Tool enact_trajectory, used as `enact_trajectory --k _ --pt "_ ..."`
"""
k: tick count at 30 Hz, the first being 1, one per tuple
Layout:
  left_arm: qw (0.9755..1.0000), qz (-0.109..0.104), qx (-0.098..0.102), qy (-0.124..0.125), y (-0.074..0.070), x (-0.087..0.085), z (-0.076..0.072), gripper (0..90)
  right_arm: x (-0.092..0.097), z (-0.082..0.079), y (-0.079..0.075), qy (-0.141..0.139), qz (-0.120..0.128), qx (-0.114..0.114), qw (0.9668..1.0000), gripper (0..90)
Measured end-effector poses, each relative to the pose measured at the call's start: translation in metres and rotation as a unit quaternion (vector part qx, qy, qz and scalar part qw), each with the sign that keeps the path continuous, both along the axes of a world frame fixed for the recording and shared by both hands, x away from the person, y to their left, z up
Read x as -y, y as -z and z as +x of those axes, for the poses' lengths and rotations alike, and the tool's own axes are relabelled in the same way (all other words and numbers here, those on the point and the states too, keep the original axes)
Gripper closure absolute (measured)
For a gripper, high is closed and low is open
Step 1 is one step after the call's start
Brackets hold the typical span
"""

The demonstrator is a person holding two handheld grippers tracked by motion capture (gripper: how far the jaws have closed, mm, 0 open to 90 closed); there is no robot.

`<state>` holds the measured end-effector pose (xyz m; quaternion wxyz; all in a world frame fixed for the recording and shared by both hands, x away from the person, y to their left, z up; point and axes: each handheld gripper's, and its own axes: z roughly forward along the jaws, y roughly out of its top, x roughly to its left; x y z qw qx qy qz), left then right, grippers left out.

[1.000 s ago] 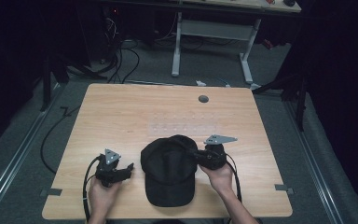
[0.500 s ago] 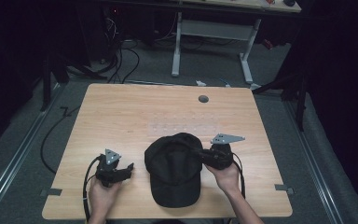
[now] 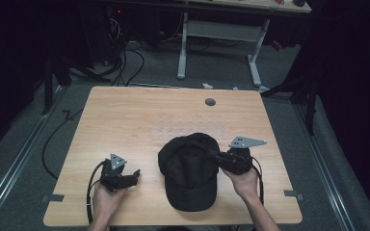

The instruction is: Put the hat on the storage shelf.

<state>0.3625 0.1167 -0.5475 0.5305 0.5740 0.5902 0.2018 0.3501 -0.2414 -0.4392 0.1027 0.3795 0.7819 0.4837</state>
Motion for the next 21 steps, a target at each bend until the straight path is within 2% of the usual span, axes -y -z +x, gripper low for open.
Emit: enact_trajectory --k 5,8,11,15,16,21 --pt "0.9997 0.004 -0.021 0.009 -0.003 0.006 0.001 18.2 0.007 -0.004 -0.005 0.000 -0.006 0.007 1.0000 86.8" --pt "0.9989 -0.016 -0.037 0.023 -0.008 0.009 0.000 18.1 0.011 -0.008 -0.010 0.000 -0.009 0.014 0.9999 86.8" --pt "0.9977 -0.036 -0.035 0.045 -0.015 0.014 -0.004 17.7 0.016 -0.011 -0.013 -0.001 -0.010 0.022 0.9997 86.8" --pt "0.9930 -0.076 -0.035 0.084 -0.029 0.024 -0.011 16.1 0.019 -0.012 -0.017 -0.002 -0.009 0.029 0.9995 86.9" --pt "0.9915 -0.080 -0.036 0.096 -0.032 0.027 -0.012 15.8 0.019 -0.013 -0.018 -0.002 -0.008 0.031 0.9995 86.9" --pt "0.9828 -0.106 -0.038 0.146 -0.050 0.040 -0.018 15.1 0.020 -0.012 -0.022 -0.007 -0.003 0.038 0.9992 86.9"
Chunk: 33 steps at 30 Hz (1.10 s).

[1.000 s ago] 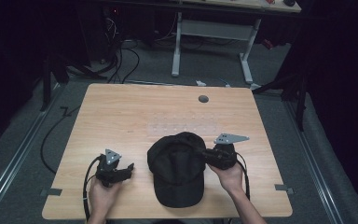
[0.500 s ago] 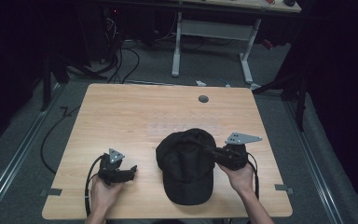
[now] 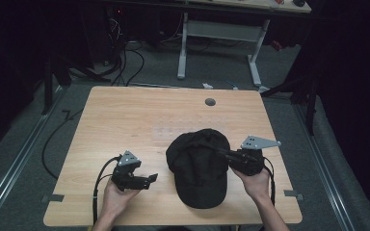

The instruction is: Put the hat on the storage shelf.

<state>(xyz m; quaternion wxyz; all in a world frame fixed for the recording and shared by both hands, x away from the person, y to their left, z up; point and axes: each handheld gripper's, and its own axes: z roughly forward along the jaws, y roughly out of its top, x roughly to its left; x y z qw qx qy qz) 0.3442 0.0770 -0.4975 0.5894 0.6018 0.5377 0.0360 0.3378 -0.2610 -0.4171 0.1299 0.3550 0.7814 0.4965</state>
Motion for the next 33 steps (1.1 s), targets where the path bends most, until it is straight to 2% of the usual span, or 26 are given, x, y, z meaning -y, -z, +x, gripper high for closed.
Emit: enact_trajectory --k 4,6,11,16,19,25,30,33 --pt "0.9994 -0.018 -0.006 0.029 -0.012 0.009 -0.002 15.1 -0.002 0.001 -0.007 -0.006 0.001 0.012 0.9999 86.9" --pt "0.9989 -0.018 -0.008 0.043 -0.016 0.012 -0.002 15.1 -0.002 0.001 -0.011 -0.009 0.004 0.017 0.9998 86.9" --pt "0.9971 -0.036 -0.015 0.065 -0.024 0.019 0.000 15.2 -0.006 0.003 -0.018 -0.018 0.003 0.031 0.9993 86.9" --pt "0.9957 -0.047 -0.022 0.077 -0.030 0.025 0.002 15.2 -0.009 0.003 -0.020 -0.027 0.005 0.036 0.9990 86.9" --pt "0.9946 -0.051 -0.025 0.087 -0.032 0.027 0.004 14.9 -0.011 0.004 -0.020 -0.032 0.009 0.037 0.9988 86.9" --pt "0.9921 -0.057 -0.043 0.103 -0.030 0.033 0.009 13.8 -0.014 0.006 -0.021 -0.046 0.018 0.038 0.9981 86.9" --pt "0.9906 -0.053 -0.043 0.118 -0.031 0.037 0.010 13.6 -0.017 0.007 -0.021 -0.060 0.017 0.038 0.9973 86.9" --pt "0.9888 -0.060 -0.048 0.128 -0.032 0.038 0.010 13.9 -0.017 0.008 -0.022 -0.069 0.024 0.041 0.9965 86.9"
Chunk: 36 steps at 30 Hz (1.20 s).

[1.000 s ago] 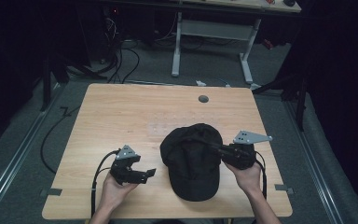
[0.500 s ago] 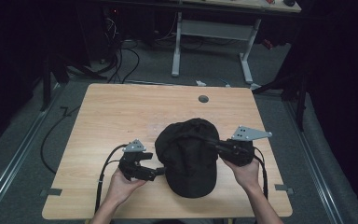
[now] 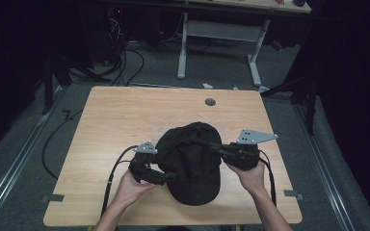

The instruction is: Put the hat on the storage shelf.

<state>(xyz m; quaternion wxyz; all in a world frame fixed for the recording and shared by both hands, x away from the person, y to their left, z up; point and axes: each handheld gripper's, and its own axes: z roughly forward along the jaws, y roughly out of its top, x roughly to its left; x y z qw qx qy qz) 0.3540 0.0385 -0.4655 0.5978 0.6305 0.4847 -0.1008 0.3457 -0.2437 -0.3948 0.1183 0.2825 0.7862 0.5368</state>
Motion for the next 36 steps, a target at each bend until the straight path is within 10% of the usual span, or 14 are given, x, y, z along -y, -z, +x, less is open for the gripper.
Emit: enact_trajectory --k 13,36 --pt "0.9990 -0.021 -0.006 0.039 -0.005 -0.001 -0.005 27.6 0.000 0.009 -0.002 0.005 0.003 0.001 1.0000 86.9" --pt "0.9948 0.008 0.015 0.100 -0.012 0.001 -0.025 64.7 -0.012 0.023 -0.006 0.024 -0.027 -0.002 0.9994 84.7"
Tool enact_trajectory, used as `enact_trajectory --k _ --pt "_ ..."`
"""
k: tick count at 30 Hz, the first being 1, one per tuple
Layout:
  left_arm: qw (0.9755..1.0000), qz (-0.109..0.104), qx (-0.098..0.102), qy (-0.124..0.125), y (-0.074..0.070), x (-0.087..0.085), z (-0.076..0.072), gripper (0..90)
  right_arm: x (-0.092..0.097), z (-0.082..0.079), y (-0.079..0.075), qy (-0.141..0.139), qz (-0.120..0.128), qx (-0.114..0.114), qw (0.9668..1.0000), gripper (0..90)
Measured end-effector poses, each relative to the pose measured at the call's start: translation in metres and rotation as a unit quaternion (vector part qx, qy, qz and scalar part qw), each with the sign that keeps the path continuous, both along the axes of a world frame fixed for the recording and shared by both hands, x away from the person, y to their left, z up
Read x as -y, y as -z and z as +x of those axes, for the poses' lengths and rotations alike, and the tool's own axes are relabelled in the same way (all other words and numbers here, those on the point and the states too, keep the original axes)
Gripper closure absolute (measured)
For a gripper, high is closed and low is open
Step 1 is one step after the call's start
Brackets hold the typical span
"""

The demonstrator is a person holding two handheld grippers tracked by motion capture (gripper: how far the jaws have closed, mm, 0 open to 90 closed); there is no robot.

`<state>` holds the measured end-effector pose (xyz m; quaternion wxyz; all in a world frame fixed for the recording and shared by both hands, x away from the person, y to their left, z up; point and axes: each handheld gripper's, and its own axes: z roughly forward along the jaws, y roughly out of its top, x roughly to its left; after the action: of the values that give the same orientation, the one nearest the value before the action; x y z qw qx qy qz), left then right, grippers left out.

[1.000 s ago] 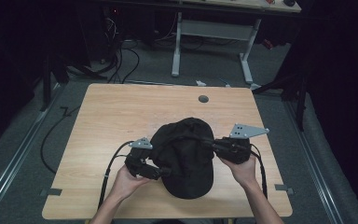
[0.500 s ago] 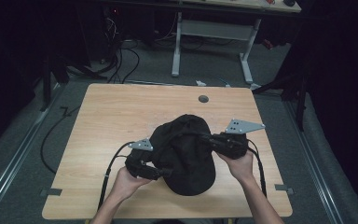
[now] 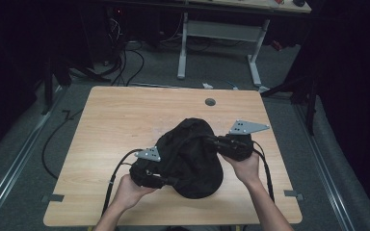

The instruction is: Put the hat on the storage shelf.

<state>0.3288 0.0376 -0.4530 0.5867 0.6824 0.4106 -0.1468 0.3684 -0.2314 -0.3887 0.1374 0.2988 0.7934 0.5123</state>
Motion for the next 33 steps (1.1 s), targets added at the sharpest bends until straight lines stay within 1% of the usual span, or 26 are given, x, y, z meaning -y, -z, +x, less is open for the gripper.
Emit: enact_trajectory --k 4,8,9,12,14,17,19,20,23,25,29,31,33 --pt "0.9999 -0.002 0.008 0.011 -0.004 0.002 -0.003 67.1 0.001 -0.002 -0.003 0.003 -0.001 0.007 1.0000 84.1" --pt "0.9997 -0.005 0.019 0.014 -0.007 0.003 -0.006 68.9 0.002 -0.004 -0.007 0.004 0.001 0.014 0.9999 83.0" --pt "0.9996 -0.007 0.022 0.013 -0.007 0.003 -0.007 69.3 0.002 -0.004 -0.008 0.004 0.001 0.014 0.9999 82.3" --pt "0.9994 -0.009 0.031 0.010 -0.010 0.002 -0.008 70.1 0.003 -0.003 -0.008 0.005 0.012 0.010 0.9999 79.4" --pt "0.9992 -0.008 0.040 0.008 -0.011 0.000 -0.009 70.5 0.003 -0.002 -0.008 0.008 0.017 0.007 0.9998 75.3" --pt "0.9989 -0.007 0.046 0.001 -0.012 -0.002 -0.009 71.0 0.003 0.001 -0.006 0.012 0.024 -0.004 0.9996 67.5" --pt "0.9986 -0.009 0.051 -0.004 -0.013 -0.004 -0.009 71.2 0.003 0.001 -0.006 0.020 0.016 -0.006 0.9997 62.4" --pt "0.9986 -0.013 0.052 -0.006 -0.014 -0.005 -0.010 71.2 0.003 0.001 -0.005 0.024 0.013 -0.006 0.9996 60.0" --pt "0.9979 -0.021 0.059 -0.016 -0.016 -0.009 -0.010 71.4 0.006 0.000 -0.003 0.033 0.012 -0.006 0.9993 53.9" --pt "0.9975 -0.028 0.061 -0.022 -0.018 -0.011 -0.010 71.4 0.009 -0.002 -0.001 0.037 0.009 -0.011 0.9992 52.0" --pt "0.9964 -0.029 0.069 -0.040 -0.019 -0.016 -0.009 71.3 0.017 -0.006 0.006 0.052 -0.006 -0.013 0.9985 49.8" --pt "0.9957 -0.028 0.074 -0.049 -0.020 -0.019 -0.008 71.2 0.022 -0.008 0.013 0.066 -0.014 -0.020 0.9976 48.9" --pt "0.9948 -0.031 0.075 -0.061 -0.022 -0.021 -0.007 71.1 0.026 -0.010 0.022 0.076 -0.016 -0.029 0.9966 48.2"
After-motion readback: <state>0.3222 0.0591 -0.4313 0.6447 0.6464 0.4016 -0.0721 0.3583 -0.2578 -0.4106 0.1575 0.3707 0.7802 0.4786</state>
